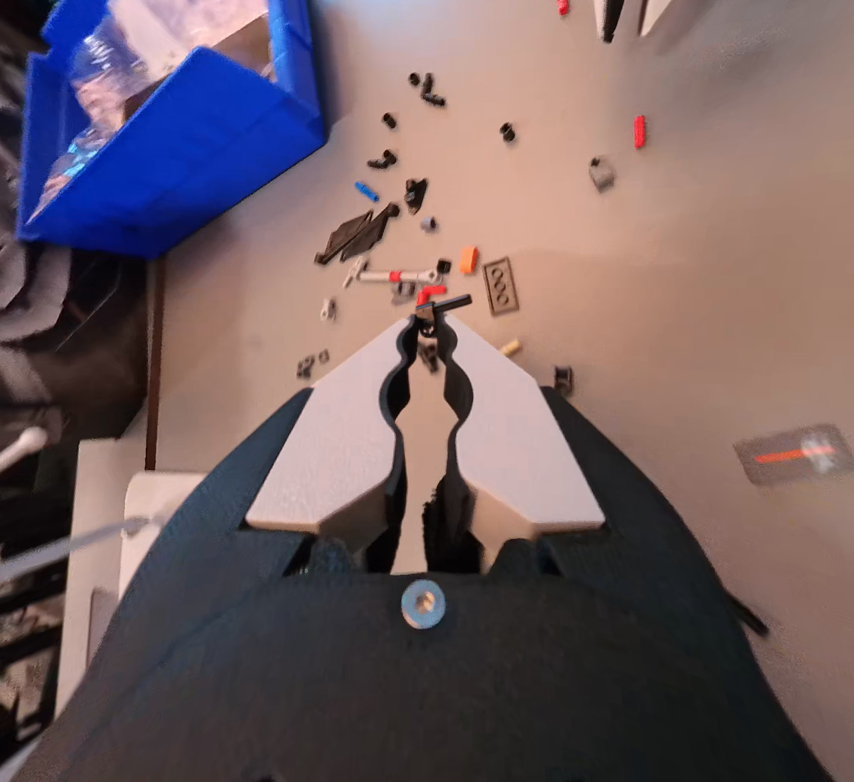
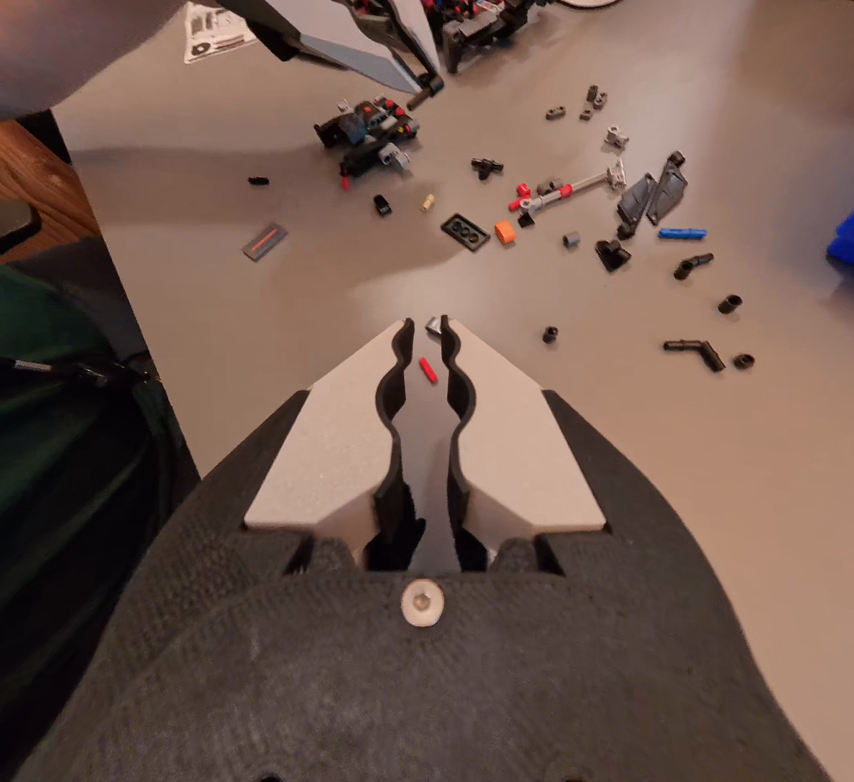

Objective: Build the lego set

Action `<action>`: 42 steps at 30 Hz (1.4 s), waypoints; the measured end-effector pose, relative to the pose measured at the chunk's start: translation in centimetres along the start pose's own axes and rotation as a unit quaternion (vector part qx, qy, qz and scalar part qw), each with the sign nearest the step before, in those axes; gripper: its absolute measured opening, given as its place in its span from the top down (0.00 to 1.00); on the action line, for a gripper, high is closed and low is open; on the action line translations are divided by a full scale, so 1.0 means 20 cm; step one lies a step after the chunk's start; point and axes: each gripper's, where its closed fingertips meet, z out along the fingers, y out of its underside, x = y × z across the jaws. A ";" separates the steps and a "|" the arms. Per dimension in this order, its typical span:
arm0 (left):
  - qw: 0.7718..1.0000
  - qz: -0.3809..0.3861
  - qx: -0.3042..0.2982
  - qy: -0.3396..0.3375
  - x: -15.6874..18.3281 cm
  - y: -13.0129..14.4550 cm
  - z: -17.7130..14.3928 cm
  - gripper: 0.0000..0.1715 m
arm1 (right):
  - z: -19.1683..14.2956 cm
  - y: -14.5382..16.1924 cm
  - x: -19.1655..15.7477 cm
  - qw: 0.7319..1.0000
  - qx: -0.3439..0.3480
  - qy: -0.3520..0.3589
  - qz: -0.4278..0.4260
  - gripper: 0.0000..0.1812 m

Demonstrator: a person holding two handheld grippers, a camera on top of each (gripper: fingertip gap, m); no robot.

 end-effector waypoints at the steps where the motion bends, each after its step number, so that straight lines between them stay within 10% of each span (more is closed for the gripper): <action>1: 1.000 -0.012 0.000 -0.013 0.00 0.03 -0.06 0.97 | 0.01 -0.01 -0.02 1.000 0.003 -0.005 -0.002 0.94; 8: 0.994 -0.097 -0.008 -0.051 0.18 0.18 -0.27 0.97 | 0.15 -0.06 -0.17 0.999 -0.013 -0.013 -0.039 0.94; 18: 0.997 -0.068 -0.024 0.042 0.53 0.10 0.00 0.95 | 0.09 0.11 -0.06 0.997 -0.075 0.025 -0.021 0.91; 33: 0.994 -0.066 -0.071 0.042 0.31 0.19 -0.01 0.84 | 0.14 0.23 0.00 0.989 -0.132 -0.012 -0.068 0.99; 42: 0.990 -0.036 -0.113 0.072 0.34 0.23 0.08 1.00 | 0.16 0.18 -0.06 0.993 -0.103 -0.027 -0.051 0.99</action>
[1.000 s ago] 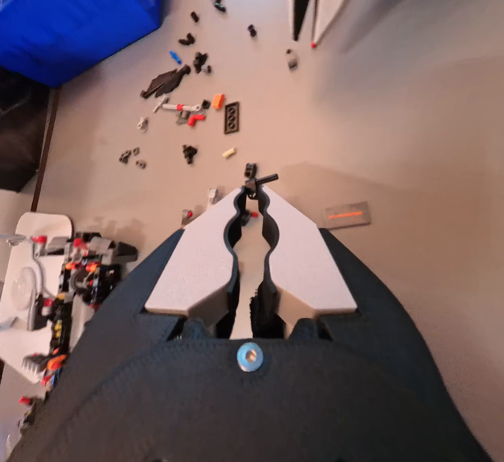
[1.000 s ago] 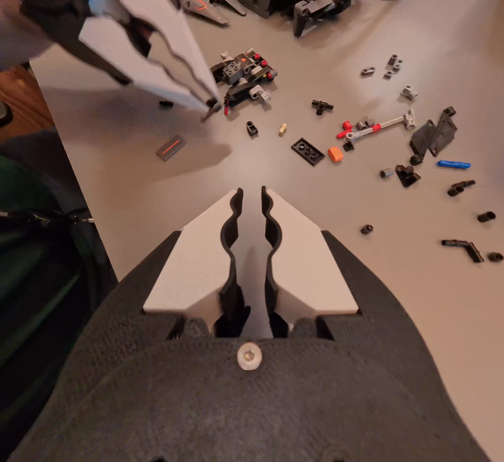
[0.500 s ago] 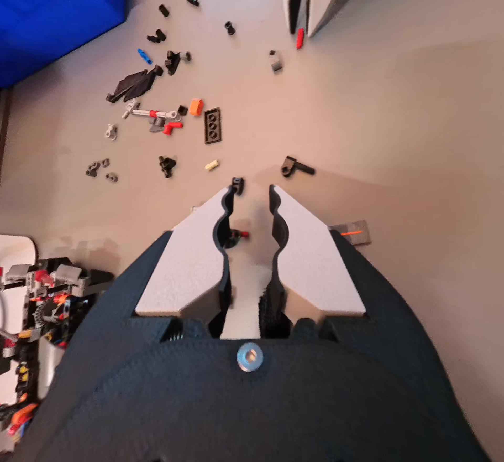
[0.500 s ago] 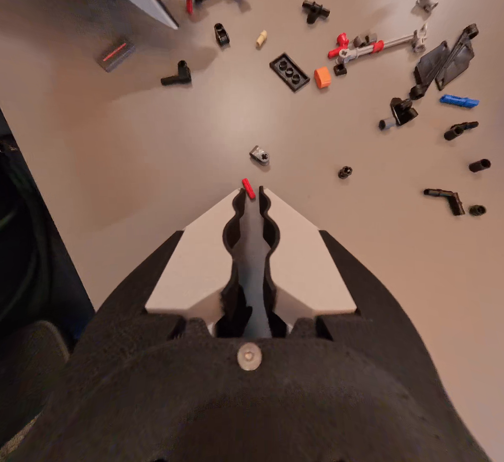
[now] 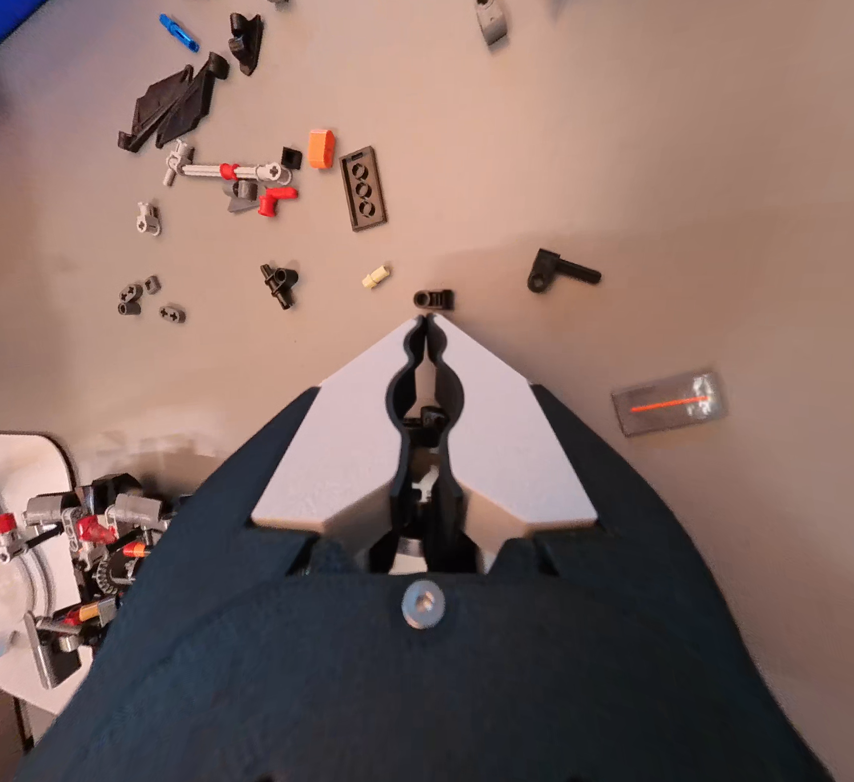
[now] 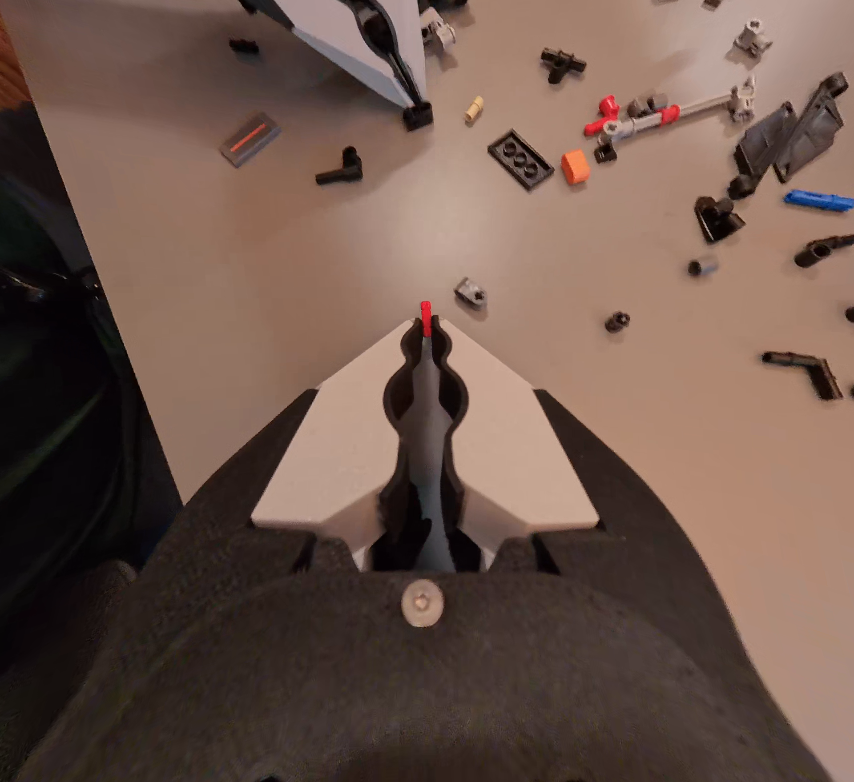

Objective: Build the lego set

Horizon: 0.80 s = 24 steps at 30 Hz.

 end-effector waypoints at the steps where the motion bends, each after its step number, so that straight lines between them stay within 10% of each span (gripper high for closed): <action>1: 1.000 -0.008 -0.003 -0.003 0.00 0.00 0.00 1.00 | 0.01 -0.02 -0.01 1.000 0.003 -0.001 0.000 0.99; 24: 0.998 0.050 -0.005 0.032 0.08 -0.05 -0.01 0.96 | 0.13 -0.14 -0.09 1.000 0.024 -0.019 -0.003 0.99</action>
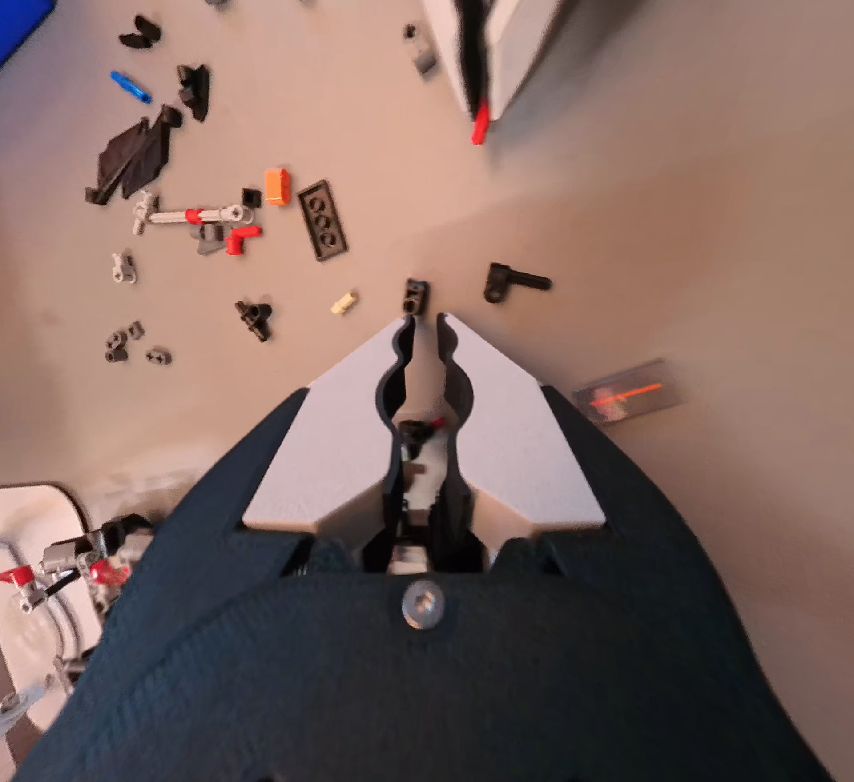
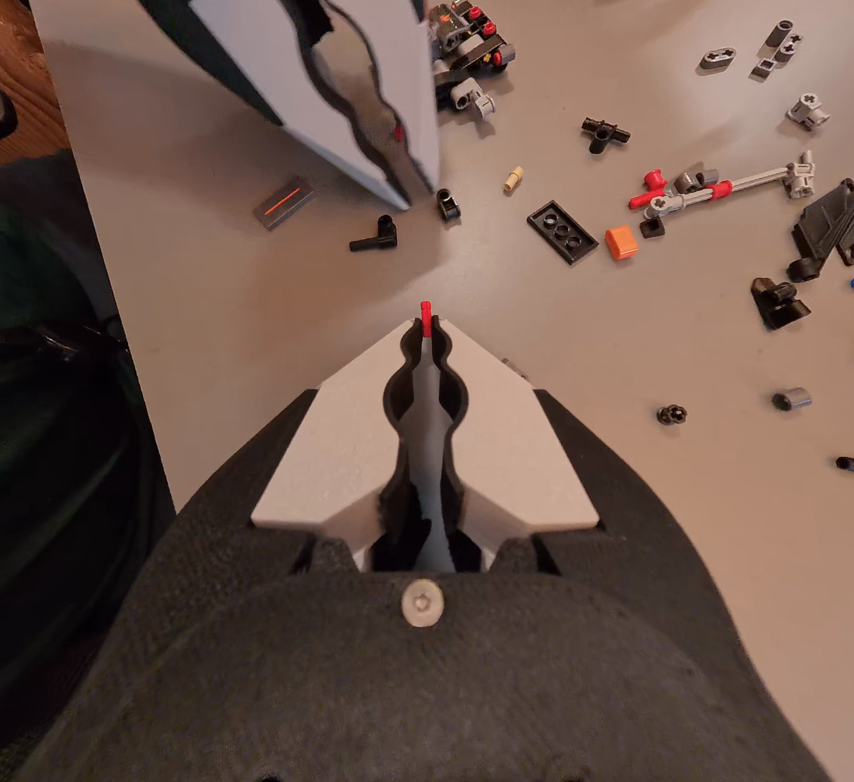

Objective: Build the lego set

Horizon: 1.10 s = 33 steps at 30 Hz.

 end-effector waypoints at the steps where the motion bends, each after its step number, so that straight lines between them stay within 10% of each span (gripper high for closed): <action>1: 1.000 0.006 0.009 0.011 0.04 -0.02 -0.01 0.95 | 0.00 0.00 0.00 1.000 0.000 -0.002 0.000 0.99; 33: 0.988 0.139 -0.004 0.061 -0.06 -0.02 0.02 0.91 | 0.09 -0.04 0.00 1.000 -0.007 -0.008 0.009 0.99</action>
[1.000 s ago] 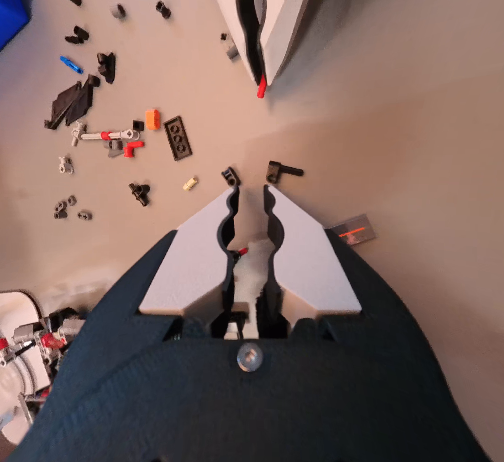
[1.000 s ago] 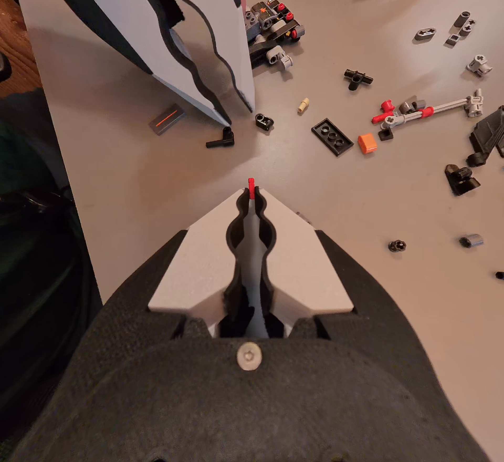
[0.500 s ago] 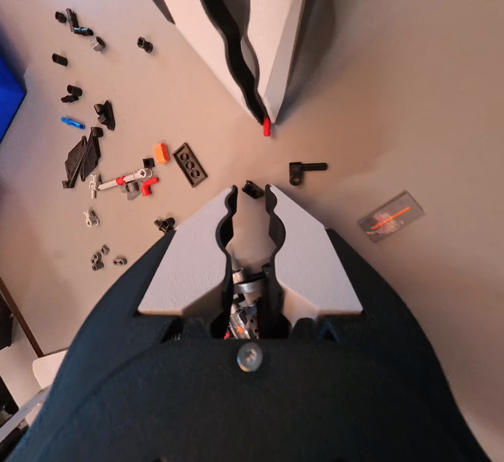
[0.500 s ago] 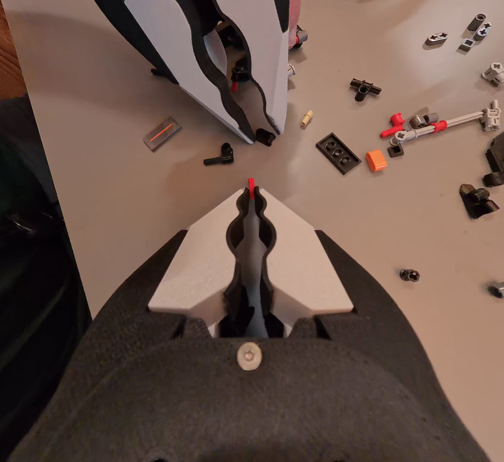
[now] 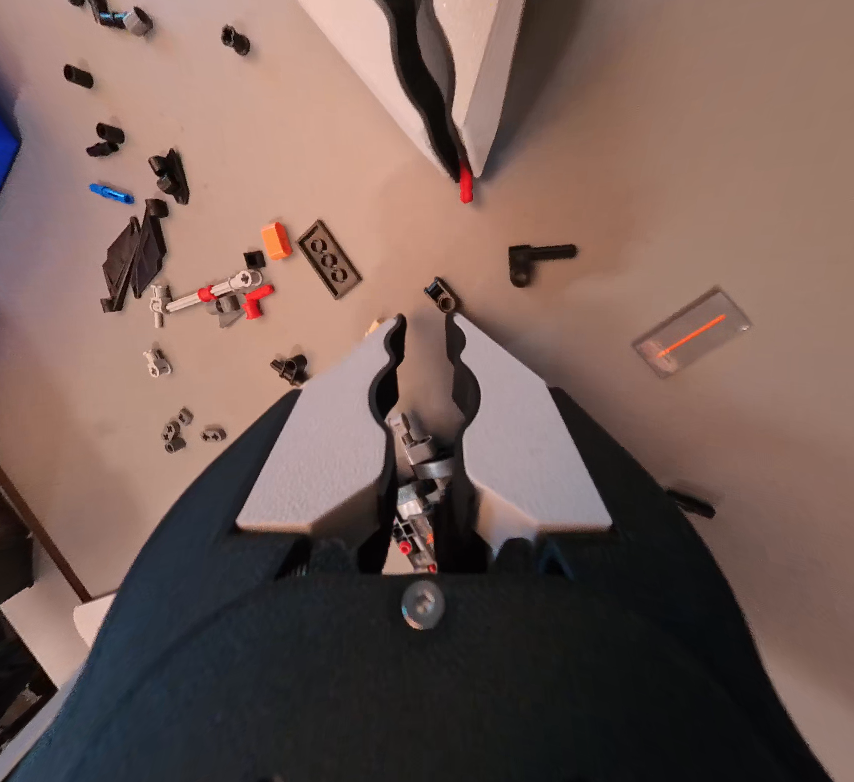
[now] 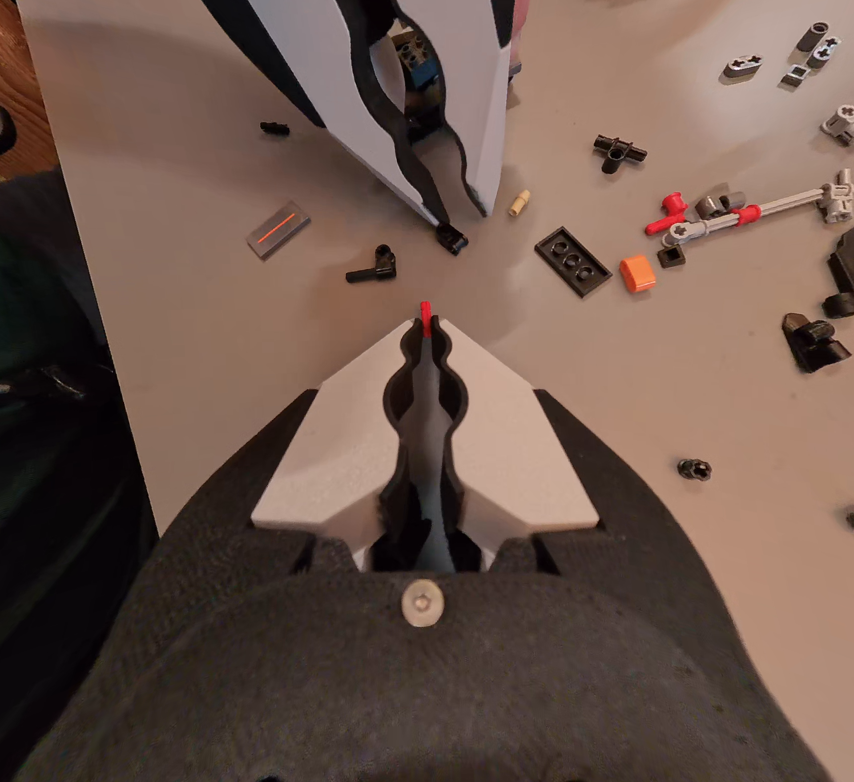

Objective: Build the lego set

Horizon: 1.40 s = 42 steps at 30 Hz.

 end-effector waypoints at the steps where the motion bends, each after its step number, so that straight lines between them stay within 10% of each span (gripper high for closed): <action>1: 1.000 0.002 0.001 -0.003 0.00 -0.01 0.00 0.91 | 0.00 0.00 0.00 1.000 0.000 0.000 0.001 0.99; 42: 0.998 0.040 0.038 0.043 0.05 -0.10 0.02 0.89 | 0.00 0.02 0.03 1.000 -0.011 0.000 0.007 0.99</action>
